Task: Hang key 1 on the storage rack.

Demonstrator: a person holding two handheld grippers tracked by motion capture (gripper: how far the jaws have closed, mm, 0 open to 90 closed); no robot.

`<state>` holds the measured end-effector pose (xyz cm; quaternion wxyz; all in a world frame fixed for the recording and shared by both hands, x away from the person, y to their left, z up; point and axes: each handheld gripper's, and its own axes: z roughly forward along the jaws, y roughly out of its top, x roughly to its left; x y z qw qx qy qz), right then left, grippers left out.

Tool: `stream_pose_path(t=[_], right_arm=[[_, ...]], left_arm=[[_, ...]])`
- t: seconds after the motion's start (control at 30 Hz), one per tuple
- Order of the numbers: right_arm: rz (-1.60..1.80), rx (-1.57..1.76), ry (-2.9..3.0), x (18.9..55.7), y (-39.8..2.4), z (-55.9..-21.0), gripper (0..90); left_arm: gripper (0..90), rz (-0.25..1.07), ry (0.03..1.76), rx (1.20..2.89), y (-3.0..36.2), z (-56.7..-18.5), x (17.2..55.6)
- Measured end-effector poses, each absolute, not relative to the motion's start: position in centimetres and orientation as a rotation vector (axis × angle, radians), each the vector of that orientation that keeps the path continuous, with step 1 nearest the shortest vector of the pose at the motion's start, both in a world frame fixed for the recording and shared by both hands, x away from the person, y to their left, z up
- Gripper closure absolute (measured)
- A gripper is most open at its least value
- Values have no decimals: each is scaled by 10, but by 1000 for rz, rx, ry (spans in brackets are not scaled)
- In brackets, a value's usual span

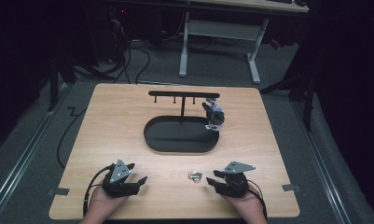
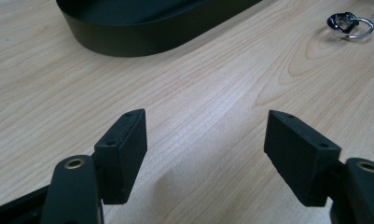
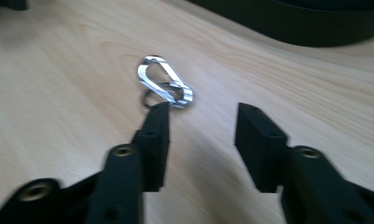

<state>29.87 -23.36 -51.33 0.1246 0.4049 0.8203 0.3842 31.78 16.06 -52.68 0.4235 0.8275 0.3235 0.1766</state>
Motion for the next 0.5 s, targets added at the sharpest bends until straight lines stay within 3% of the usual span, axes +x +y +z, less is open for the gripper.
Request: stream_pose_path(t=[0.03,0.07,0.1,0.17,0.5], right_arm=[[1133,1122,2415,298,-219,-513,730],[1138,1099,2414,297,-215,-513,798],[1138,1099,2414,297,-215,-513,798],[1139,1069,2405,297,-203,-510,900],[1027,1060,2460,304,-189,-520,900]], left_arm=[[306,444,811,2071,162,-527,317],[306,450,817,2074,165,-527,315],[307,450,817,2074,165,-527,315],[307,453,826,2071,168,-527,313],[308,466,859,2047,180,-525,309]])
